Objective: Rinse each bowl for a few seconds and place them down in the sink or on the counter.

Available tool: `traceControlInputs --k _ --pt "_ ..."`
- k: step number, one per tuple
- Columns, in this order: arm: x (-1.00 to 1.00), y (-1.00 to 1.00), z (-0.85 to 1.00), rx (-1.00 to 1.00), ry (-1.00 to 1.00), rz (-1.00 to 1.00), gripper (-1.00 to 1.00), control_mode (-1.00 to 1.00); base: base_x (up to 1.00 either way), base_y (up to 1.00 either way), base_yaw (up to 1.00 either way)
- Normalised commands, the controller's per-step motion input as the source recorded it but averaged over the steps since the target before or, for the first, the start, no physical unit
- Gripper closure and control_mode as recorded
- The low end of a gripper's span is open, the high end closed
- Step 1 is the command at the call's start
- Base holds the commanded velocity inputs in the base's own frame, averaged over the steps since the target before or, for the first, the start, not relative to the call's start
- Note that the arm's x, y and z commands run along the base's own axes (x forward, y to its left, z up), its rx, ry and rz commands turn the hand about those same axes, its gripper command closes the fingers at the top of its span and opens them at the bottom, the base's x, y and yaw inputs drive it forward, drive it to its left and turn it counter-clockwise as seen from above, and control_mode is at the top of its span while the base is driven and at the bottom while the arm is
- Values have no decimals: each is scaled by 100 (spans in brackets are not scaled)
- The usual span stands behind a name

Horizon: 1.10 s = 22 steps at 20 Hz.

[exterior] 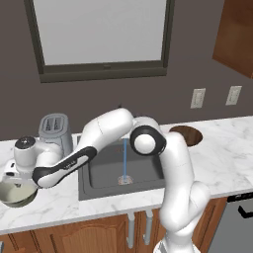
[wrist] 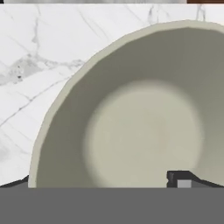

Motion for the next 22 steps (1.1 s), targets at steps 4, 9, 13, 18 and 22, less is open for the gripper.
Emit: traceControlInputs --k 4,9,13,18,22 --pt "0 0 -29 0 0 0 -100 -100 0 0 0" --pt "0 0 -29 0 0 0 100 -100 0 0 0" --pt "0 0 -19 0 0 0 100 -100 0 0 0" --pt "0 -6 -7 0 -1 0 100 -100 0 0 0" --pt "-6 -19 -7 0 -2 0 100 -100 0 0 0"
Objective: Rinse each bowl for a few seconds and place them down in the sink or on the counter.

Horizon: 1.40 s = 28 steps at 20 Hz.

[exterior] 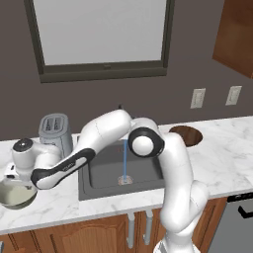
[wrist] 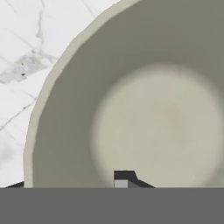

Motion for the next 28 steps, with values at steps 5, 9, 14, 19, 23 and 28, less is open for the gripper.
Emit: traceControlInputs --k 5,9,14,19,23,28 --pt "-2 -13 1 4 0 -3 100 -100 0 0 0" --pt "-10 -8 17 5 0 -10 100 -100 0 0 0" --pt "-12 -3 10 9 0 -15 100 -100 0 0 0" --pt "-15 -1 4 3 -2 -11 100 -100 0 0 0" --pt "-21 -12 35 0 -2 -9 100 -100 0 0 0" --pt "-18 -21 51 0 -2 -14 100 -100 0 0 0"
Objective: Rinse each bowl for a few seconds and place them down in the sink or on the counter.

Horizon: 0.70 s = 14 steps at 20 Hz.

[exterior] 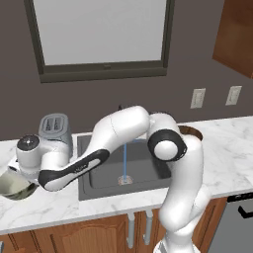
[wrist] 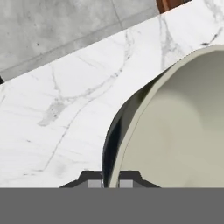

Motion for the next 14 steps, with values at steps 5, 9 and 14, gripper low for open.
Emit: traceControlInputs --k 5,9,14 --pt "-16 -33 50 0 0 -19 100 -100 0 0 0" --pt "-13 -43 32 0 0 -25 100 -100 0 0 0" --pt "-7 -47 16 0 0 -30 100 -100 0 0 0"
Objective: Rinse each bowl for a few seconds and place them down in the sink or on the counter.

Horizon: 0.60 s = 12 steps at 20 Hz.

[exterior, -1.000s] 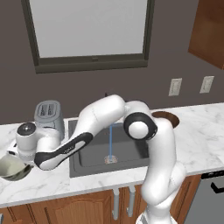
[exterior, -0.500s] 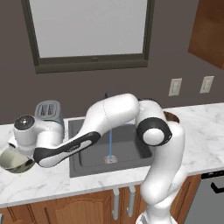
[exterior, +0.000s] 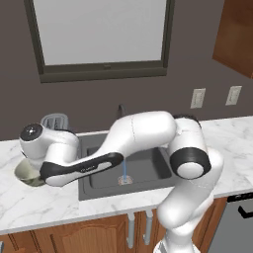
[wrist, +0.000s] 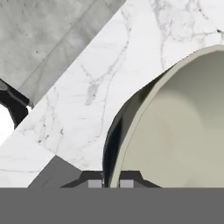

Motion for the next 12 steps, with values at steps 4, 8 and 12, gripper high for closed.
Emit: traceControlInputs --k 4,8,12 --pt "-2 -47 2 0 0 -32 100 -100 0 0 0" --pt "0 -45 8 0 0 -31 100 -100 0 0 0" --pt "0 -39 12 0 0 -28 100 -100 0 0 0"
